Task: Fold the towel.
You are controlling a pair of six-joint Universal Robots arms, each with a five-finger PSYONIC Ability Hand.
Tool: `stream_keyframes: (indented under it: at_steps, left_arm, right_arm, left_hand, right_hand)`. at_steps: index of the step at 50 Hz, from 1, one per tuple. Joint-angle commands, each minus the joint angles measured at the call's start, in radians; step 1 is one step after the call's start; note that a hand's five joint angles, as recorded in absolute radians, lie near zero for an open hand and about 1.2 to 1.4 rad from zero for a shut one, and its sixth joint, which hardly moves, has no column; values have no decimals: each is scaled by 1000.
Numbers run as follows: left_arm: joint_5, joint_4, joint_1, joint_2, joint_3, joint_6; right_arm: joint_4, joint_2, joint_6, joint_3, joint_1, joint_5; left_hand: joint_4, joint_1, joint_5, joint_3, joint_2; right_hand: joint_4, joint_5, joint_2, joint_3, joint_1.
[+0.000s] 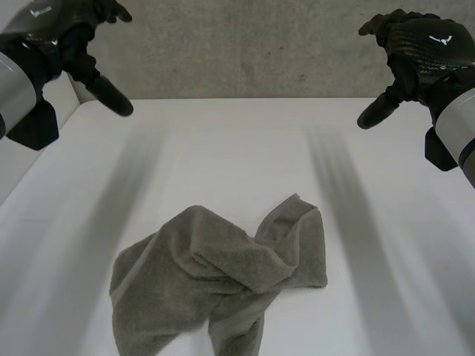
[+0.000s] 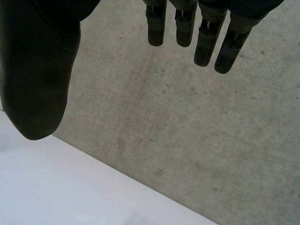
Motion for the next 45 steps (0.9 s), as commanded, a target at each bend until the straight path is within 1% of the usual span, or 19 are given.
stream_keyframes:
  at_steps: [1, 13, 19, 21, 23, 24, 25, 26, 28, 29, 30, 31, 33, 34, 36, 37, 39, 41, 45]
  left_arm:
    - [-1, -19, -1, -8, -1, 2]
    - [1, -21, -3, 0, 2, 3]
    - [13, -9, -6, 1, -16, 3]
    - [19, -1, -15, 0, -25, 3]
    - [27, 14, -27, -6, -33, 5]
    - [44, 34, -46, -12, -41, 8]
    - [70, 56, -64, -20, -48, 20]
    - [70, 56, -64, -20, -48, 20]
    - [142, 71, -93, -69, -67, 78]
    - [142, 71, -93, -69, -67, 78]
    - [180, 71, -101, -101, -73, 124]
    - [180, 71, -101, -102, -73, 125]
    - [240, 54, -115, -161, -88, 236]
    - [240, 54, -115, -161, -88, 236]
    - [265, 3, -141, -235, -110, 354]
    - [265, 2, -141, -235, -110, 355]
    - [265, -35, -162, -279, -111, 413]
    - [256, -111, -199, -370, -104, 530]
    - [252, -160, -213, -441, -102, 611]
  right_arm:
    - [16, 16, -44, -23, -1, 8]
    - [46, 48, -60, -39, -27, 18]
    - [47, 47, -66, -43, -29, -4]
    - [49, 48, -84, -43, -27, -18]
    - [55, 70, -173, -40, -27, -95]
    - [55, 70, -173, -39, -27, -95]
    - [73, 88, -241, -35, -27, -145]
    - [73, 88, -242, -35, -27, -146]
    - [146, 134, -384, -26, -26, -245]
    - [147, 134, -385, -26, -26, -245]
    - [182, 163, -444, -26, -21, -271]
    - [211, 192, -492, -24, -18, -288]
    - [232, 220, -521, -24, -18, -291]
    - [233, 220, -521, -24, -18, -291]
    - [256, 284, -557, -24, -19, -290]
    - [256, 284, -557, -24, -19, -290]
    - [257, 361, -560, -24, -18, -301]
    - [257, 398, -560, -24, -16, -304]
    - [256, 459, -561, -26, -18, -301]
  left_hand:
    - [-132, -131, -269, -113, -123]
    - [-150, -148, -287, -131, -140]
    - [-152, -151, -290, -134, -143]
    - [-155, -154, -293, -137, -146]
    - [-155, -154, -293, -137, -146]
    - [-155, -154, -293, -137, -146]
    - [-155, -154, -293, -137, -146]
    - [-155, -154, -293, -137, -146]
    - [-155, -154, -293, -137, -146]
    - [-155, -154, -293, -137, -146]
    - [-155, -154, -293, -137, -146]
    - [-155, -154, -293, -137, -146]
    - [-155, -154, -293, -137, -146]
    - [-155, -154, -293, -137, -146]
    - [-155, -154, -293, -137, -146]
    - [-155, -154, -293, -137, -146]
    - [-155, -154, -293, -137, -146]
    - [-150, -148, -287, -131, -140]
    - [-129, -128, -266, -110, -120]
  right_hand:
    - [-81, -58, -77, -70, -60]
    - [-81, -58, -77, -70, -60]
    - [-81, -58, -77, -70, -60]
    - [-81, -58, -77, -70, -60]
    - [-81, -58, -77, -70, -60]
    - [-81, -58, -77, -70, -60]
    - [-81, -58, -77, -70, -60]
    - [-81, -58, -77, -70, -60]
    - [-81, -58, -77, -70, -60]
    - [-81, -58, -77, -70, -60]
    - [-81, -58, -77, -70, -60]
    - [-81, -58, -77, -70, -60]
    - [-81, -58, -77, -70, -60]
    - [-81, -58, -77, -70, -60]
    - [-81, -58, -77, -70, -60]
    - [-81, -58, -77, -70, -60]
    - [-81, -58, -77, -70, -60]
    - [-81, -58, -77, -70, -60]
    - [-62, -39, -58, -51, -41]
